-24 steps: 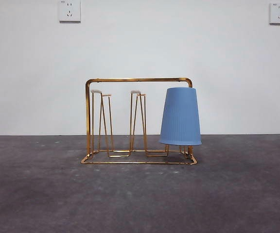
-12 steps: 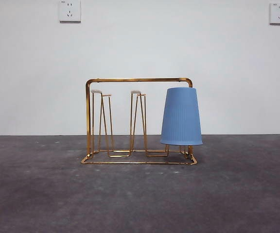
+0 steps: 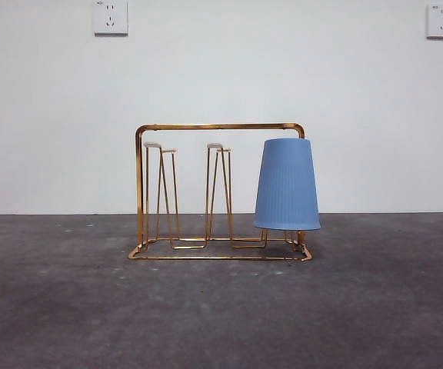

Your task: Pick up cup 1,put cup 1 in the cup rack,pick up cup 2,put cup 2 in the cup rack

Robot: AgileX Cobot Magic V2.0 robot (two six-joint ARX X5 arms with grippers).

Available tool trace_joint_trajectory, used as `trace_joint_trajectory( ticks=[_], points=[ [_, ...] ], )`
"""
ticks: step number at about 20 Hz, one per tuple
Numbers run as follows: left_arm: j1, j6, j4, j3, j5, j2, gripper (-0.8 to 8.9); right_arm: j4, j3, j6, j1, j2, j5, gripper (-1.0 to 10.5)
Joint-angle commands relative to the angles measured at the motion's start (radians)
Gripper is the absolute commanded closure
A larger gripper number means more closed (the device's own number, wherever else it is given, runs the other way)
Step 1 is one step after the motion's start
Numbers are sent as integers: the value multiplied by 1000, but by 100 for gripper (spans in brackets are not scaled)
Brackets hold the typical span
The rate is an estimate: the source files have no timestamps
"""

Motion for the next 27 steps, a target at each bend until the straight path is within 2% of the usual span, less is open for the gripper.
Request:
trace_joint_trajectory(
  ticks=[1,4,8,10,12,15,17,23,25,27],
  points=[
    [-4,20,12,-4,6,1,821,-4,-6,-3,-2,1,21,956],
    [-3,20,11,-4,6,-2,821,-62,-6,-2,-2,0,35,937],
    [33,37,-43,-4,5,-49,819,-145,-5,0,-2,-25,57,750],
    [43,132,-181,-4,-32,-98,819,-192,-1,0,-2,-47,59,751],
    [44,250,-359,-4,-110,-160,819,-251,7,0,-2,-71,58,751],
    [44,467,-708,-4,-352,-276,819,-379,23,0,-2,-106,88,752],
    [39,568,-922,-4,-557,-348,819,-462,24,0,-2,-127,132,752],
    [1,624,-1269,-4,-985,-418,820,-587,24,0,-2,-138,175,753],
    [-13,618,-1360,-6,-1099,-416,820,-607,24,0,-2,-137,190,756],
    [-29,615,-1379,-37,-1148,-412,820,-619,24,0,-2,-137,190,757]
  ],
)
